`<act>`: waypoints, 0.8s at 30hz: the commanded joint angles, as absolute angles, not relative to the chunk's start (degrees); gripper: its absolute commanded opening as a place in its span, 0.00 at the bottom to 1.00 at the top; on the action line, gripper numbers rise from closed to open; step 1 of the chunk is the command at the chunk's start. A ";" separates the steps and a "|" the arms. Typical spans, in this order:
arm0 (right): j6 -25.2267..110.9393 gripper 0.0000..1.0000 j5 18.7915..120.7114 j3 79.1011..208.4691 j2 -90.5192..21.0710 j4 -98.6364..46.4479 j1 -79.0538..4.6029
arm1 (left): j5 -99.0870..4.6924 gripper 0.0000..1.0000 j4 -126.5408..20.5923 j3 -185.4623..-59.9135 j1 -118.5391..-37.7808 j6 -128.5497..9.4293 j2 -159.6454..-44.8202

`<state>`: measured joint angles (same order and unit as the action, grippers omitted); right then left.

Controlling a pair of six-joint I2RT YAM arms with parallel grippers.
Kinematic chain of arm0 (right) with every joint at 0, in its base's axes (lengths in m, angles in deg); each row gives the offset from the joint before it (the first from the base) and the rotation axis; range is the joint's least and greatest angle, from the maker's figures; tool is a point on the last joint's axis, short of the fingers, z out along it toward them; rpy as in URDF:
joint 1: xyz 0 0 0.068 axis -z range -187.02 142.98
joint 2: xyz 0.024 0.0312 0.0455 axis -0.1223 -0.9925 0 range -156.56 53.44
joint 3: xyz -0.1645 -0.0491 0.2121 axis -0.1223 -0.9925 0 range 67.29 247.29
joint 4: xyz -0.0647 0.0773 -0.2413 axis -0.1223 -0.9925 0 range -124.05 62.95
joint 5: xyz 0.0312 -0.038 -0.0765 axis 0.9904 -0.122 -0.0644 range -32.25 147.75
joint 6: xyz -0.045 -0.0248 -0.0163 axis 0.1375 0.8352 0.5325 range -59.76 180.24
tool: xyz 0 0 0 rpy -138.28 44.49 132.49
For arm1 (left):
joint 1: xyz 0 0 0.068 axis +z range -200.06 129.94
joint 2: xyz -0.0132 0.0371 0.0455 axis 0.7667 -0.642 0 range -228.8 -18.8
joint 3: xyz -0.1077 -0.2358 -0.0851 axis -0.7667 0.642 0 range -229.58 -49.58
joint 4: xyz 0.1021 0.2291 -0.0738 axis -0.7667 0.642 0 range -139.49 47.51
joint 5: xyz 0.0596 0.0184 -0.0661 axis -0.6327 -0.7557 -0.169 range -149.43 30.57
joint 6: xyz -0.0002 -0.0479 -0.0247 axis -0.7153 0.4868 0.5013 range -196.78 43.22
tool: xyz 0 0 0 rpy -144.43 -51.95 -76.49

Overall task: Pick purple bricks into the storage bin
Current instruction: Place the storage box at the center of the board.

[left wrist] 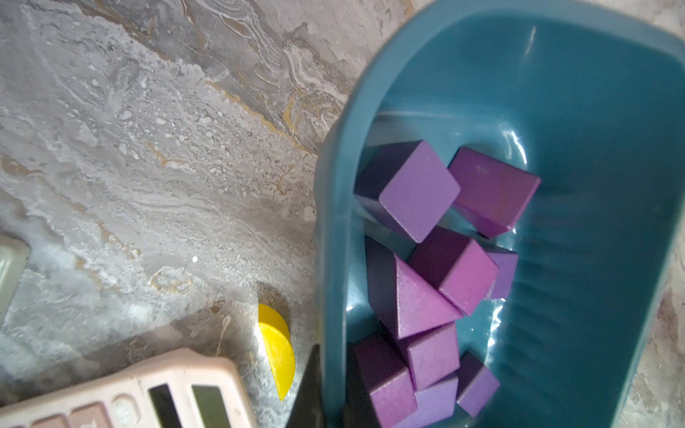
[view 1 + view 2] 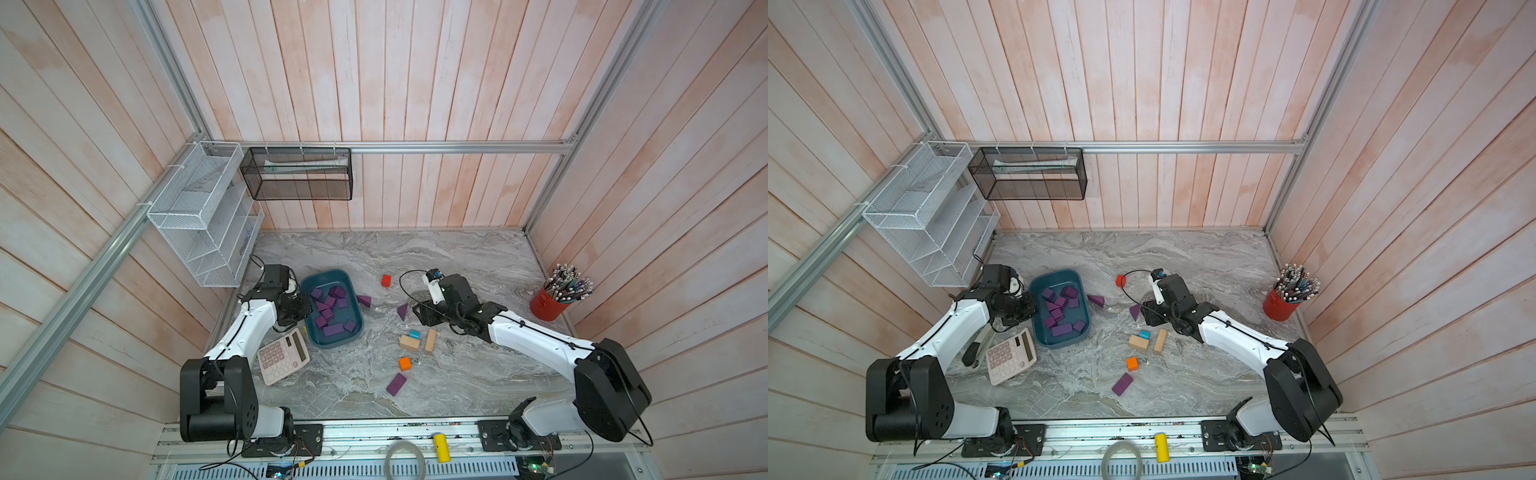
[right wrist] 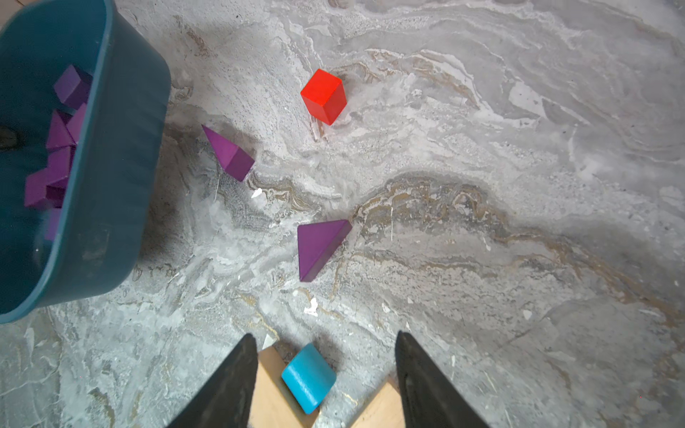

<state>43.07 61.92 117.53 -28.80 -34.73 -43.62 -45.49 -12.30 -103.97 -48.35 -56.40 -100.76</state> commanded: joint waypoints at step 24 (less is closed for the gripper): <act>50.53 0.62 61.64 130.36 -42.83 -34.04 -45.82 | -47.18 0.01 -19.91 -104.07 -47.85 -51.82 -109.49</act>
<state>48.01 61.89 128.68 -41.21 -34.51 -44.56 -46.41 -17.07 -104.00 -48.17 -52.51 -109.32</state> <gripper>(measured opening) 0.616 0.067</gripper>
